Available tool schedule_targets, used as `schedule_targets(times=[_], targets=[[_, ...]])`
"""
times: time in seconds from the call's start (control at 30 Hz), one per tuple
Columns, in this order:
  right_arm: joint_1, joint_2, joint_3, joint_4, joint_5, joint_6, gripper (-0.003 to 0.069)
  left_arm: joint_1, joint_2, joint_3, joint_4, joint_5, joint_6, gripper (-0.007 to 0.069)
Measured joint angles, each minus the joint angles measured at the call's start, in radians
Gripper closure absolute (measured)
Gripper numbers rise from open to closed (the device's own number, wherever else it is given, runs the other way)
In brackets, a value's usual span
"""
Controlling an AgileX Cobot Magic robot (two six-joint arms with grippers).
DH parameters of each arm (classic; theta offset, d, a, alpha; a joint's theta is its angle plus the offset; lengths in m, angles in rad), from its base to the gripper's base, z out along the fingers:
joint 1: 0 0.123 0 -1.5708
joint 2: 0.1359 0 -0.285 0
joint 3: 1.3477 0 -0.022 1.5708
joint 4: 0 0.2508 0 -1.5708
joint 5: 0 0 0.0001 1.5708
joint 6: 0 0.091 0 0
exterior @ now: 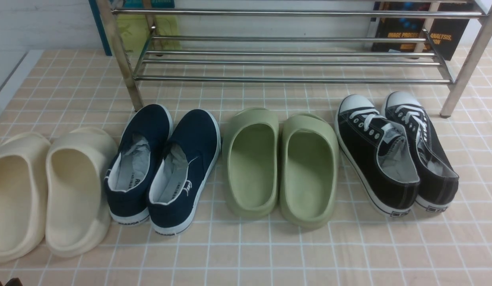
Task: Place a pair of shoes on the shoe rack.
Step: Use the right arm to grab the shoe closest to it
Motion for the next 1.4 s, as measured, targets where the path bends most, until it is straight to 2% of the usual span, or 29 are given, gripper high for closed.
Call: schedule_targets(times=[0.13,0.27,0.37,0.53,0.7,0.8,0.9,0.93,1.03,1.07,1.1,1.2,1.4], targets=[[0.000,0.183,-0.001,0.000,0.124,0.001,0.0419,0.000,0.000,0.000,0.000,0.000,0.000,0.0442],[0.000,0.317,-0.001,0.005,0.158,0.025,0.0419,0.000,0.000,0.000,0.000,0.000,0.000,0.0438],[0.000,0.353,-0.001,0.023,0.147,0.078,0.0419,0.000,0.000,0.000,0.000,0.000,0.000,0.0436],[0.000,0.408,-0.001,0.047,0.056,0.249,0.0419,0.000,0.000,0.000,0.000,0.000,0.000,0.0431],[0.005,0.489,-0.012,-0.067,0.018,0.285,0.0419,0.000,0.000,0.000,0.002,0.000,0.000,0.0426],[0.058,0.552,-0.056,-0.187,0.129,0.285,0.0407,0.000,0.000,0.000,0.002,0.000,0.000,0.0424],[0.149,0.617,-0.130,-0.263,0.298,0.278,0.0367,0.000,0.000,0.000,0.002,0.000,0.000,0.0423],[0.206,0.658,-0.172,-0.271,0.409,0.261,0.0344,0.000,0.000,0.000,0.002,0.000,0.000,0.0423],[0.313,0.760,-0.303,-0.220,0.644,0.161,0.0295,0.000,0.000,0.000,0.003,0.000,0.000,0.0419],[0.319,0.768,-0.313,-0.213,0.661,0.151,0.0290,0.000,0.000,0.000,0.003,0.000,0.000,0.0418],[0.359,0.840,-0.382,-0.144,0.786,0.083,0.0276,0.000,0.000,0.000,0.003,0.000,0.000,0.0415],[0.390,0.976,-0.515,-0.003,0.942,-0.044,0.0264,0.000,0.000,0.000,0.003,0.000,0.000,0.0412],[0.393,1.154,-0.633,0.140,0.915,-0.124,0.0264,0.000,0.000,0.000,0.003,0.000,0.000,0.0412]])
